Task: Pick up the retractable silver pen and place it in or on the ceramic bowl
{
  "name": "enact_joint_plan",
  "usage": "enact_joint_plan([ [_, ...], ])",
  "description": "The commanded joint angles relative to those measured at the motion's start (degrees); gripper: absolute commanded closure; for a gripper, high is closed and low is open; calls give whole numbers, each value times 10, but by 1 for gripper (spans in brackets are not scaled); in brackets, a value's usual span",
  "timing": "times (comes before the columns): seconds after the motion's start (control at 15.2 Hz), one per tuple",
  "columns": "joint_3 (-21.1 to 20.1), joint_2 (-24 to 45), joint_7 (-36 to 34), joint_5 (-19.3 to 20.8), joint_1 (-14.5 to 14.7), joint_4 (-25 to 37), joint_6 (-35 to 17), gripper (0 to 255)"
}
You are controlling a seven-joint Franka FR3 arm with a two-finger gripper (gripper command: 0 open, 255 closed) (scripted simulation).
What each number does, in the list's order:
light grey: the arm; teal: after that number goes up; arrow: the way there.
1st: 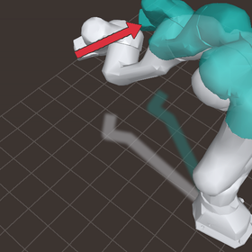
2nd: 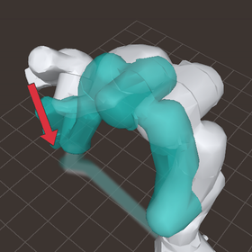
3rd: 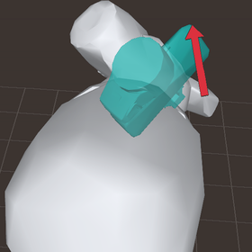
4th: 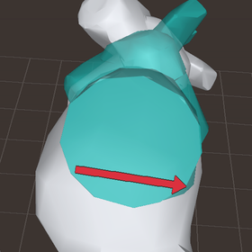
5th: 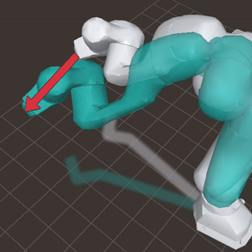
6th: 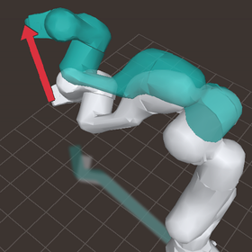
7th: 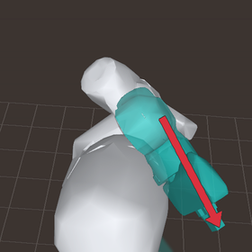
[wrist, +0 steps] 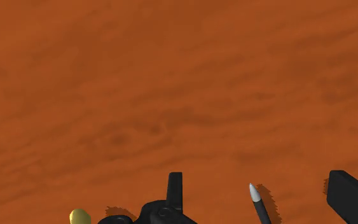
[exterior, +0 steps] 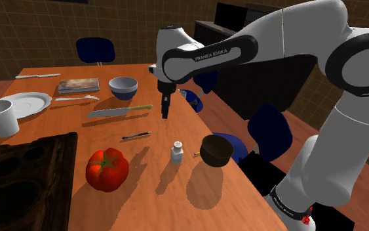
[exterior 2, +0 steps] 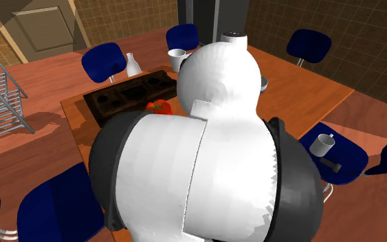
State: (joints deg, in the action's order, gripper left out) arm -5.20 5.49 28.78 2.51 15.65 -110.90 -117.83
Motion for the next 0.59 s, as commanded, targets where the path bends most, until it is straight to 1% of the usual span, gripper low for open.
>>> enact_joint_plan([
  [0.0, -9, 33, 18, 9, 9, 27, -9, 0],
  [0.53, -44, 154, 78, 53, 53, 124, -40, 0],
])
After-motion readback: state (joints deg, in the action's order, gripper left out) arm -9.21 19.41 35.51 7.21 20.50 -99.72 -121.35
